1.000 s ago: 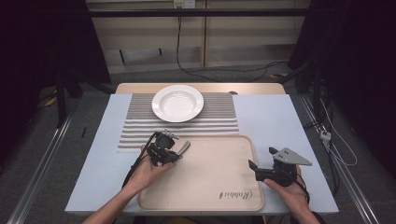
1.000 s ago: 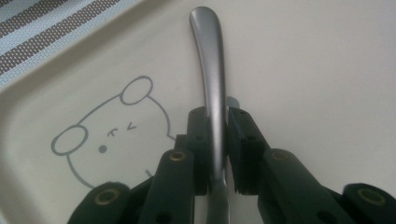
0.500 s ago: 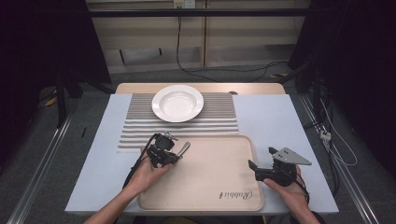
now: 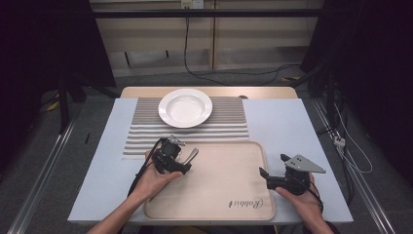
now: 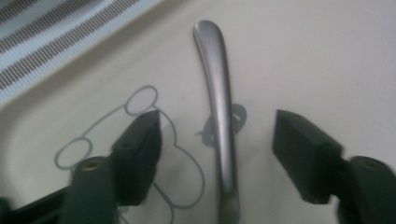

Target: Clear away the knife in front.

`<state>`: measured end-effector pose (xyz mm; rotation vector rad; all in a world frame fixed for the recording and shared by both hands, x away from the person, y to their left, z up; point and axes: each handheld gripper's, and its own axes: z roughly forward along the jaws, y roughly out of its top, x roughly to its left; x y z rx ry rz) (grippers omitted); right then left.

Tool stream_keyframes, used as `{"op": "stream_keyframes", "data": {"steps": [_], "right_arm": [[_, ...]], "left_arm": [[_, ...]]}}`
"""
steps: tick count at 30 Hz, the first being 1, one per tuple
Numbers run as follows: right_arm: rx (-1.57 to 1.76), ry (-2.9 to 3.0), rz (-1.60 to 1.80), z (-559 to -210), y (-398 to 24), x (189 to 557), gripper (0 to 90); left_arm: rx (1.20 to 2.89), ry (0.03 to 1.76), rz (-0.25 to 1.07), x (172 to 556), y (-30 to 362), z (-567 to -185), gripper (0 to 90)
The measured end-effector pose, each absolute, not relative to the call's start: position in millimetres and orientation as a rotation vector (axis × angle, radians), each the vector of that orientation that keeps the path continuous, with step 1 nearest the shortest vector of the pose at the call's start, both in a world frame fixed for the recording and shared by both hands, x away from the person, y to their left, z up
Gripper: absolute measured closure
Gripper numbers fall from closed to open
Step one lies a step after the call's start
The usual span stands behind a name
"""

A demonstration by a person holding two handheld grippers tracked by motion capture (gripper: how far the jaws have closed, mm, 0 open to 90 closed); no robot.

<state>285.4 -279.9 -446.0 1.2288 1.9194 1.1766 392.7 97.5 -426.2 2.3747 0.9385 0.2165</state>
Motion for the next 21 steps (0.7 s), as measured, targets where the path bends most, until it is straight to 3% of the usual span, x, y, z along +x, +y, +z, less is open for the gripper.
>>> {"op": "stream_keyframes", "data": {"steps": [9,14,19,21], "right_arm": [[1.225,1.929,1.181,-447,-279,288,8.6],[1.224,1.929,1.185,-447,-280,288,8.6],[1.222,1.930,1.182,-447,-279,288,8.6],[1.225,1.929,1.181,-447,-279,289,8.6]], "left_arm": [[2.279,0.842,0.226,387,98,-417,9.8],[2.275,0.769,0.229,381,88,-417,24.3],[2.289,0.701,0.237,376,80,-419,52.7],[2.318,0.682,0.212,374,76,-422,58.3]]}}
